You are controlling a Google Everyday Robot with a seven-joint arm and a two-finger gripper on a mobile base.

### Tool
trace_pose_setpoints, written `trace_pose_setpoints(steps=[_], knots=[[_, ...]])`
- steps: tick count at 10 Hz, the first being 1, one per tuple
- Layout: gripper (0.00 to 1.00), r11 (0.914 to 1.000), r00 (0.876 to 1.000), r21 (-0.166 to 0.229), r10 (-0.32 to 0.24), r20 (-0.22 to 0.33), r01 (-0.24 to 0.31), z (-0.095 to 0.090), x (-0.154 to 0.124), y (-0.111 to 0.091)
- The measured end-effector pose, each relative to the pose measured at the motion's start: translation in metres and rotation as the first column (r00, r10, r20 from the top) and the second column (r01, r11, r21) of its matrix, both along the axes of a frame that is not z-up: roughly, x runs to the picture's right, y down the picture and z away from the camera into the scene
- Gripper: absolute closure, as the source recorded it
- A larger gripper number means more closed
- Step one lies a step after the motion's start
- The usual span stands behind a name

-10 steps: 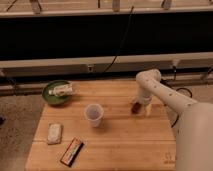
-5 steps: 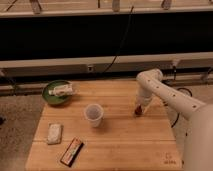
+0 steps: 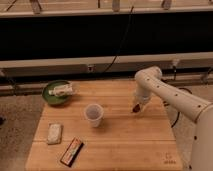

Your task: Place the pepper in the ceramic cup

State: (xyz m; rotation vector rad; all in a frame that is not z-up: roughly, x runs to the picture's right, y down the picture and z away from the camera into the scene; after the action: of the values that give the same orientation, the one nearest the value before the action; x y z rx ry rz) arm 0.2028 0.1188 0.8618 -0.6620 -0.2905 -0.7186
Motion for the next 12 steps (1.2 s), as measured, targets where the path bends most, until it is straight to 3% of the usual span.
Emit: trace_pose_setpoints(steps=[2, 4, 8, 10, 12], knots=[[1.00, 0.9996, 1.000, 0.008, -0.027, 0.000, 0.027, -0.010, -0.020, -0.003], [1.00, 0.9949, 0.995, 0.009, -0.101, 0.005, 0.101, -0.024, -0.062, -0.004], [1.00, 0.9718, 0.972, 0.015, -0.236, 0.008, 0.236, -0.052, -0.135, -0.001], [1.00, 0.9598, 0.961, 0.045, -0.277, -0.003, 0.277, -0.061, -0.152, -0.013], [1.00, 0.9543, 0.957, 0.068, -0.291, -0.010, 0.291, -0.064, -0.156, -0.023]])
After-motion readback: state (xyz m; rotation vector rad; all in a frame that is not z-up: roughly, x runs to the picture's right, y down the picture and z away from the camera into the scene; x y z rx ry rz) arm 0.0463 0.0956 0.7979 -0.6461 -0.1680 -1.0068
